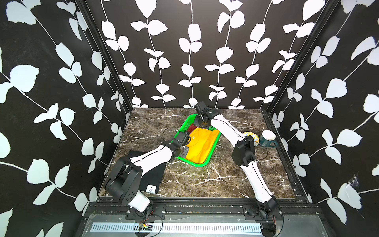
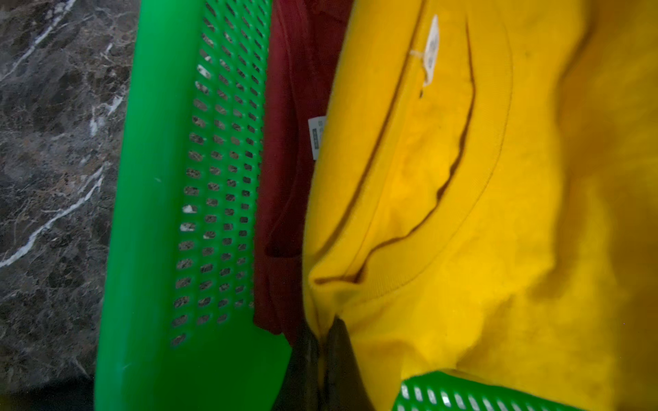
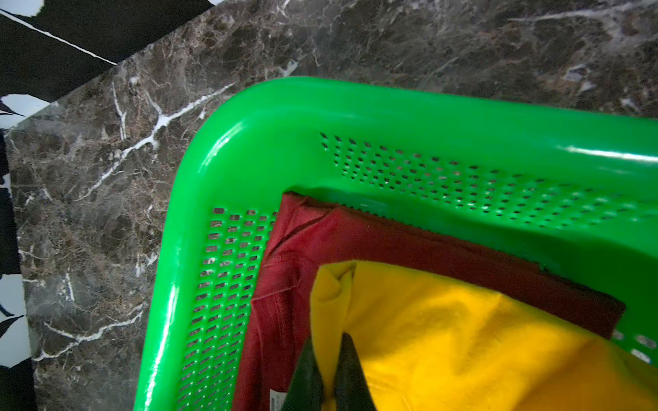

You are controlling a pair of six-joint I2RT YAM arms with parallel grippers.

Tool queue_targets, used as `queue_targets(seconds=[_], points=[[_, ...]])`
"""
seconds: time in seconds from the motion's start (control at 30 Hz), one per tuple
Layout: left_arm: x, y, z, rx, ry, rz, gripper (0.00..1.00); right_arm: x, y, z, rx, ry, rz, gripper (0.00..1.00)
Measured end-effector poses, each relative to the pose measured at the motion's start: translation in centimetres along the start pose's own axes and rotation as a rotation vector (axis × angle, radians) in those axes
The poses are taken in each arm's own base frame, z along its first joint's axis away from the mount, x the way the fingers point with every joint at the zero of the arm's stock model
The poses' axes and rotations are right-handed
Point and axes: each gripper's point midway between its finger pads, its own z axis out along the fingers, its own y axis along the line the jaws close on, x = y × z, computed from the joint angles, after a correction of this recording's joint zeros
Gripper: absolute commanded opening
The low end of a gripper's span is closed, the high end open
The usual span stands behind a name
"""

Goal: Put the folded t-shirts into the basket
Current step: Place the T-shirt in the bin.

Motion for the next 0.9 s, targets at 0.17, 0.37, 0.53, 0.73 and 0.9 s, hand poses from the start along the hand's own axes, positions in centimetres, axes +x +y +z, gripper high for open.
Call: queue_targets(seconds=[0.17,0.37,0.53,0.73,0.9], points=[[-0.6,1.0,-1.3,-0.036,-0.053,-0.031,0.00,-0.2,0.8,0.0,-0.038,-0.003,0.003,0.00],[-0.7,1.3,-1.2,-0.056,-0.070,-0.035,0.00,-0.5,1.4,-0.1,-0.068,-0.007,0.017,0.00],[-0.7,1.2,-0.6,-0.060,-0.068,-0.031,0.01,-0.9,2.1,-0.8,-0.097,-0.012,0.034,0.15],[0.1,1.9,-0.6,-0.099,-0.060,-0.029,0.33,-2.9,2.8,-1.6,-0.134,-0.069,0.050,0.45],[-0.1,3.7,-2.8,-0.156,-0.122,-0.050,0.66,-3.7,1.8,-1.9,-0.124,-0.078,0.053,0.45]])
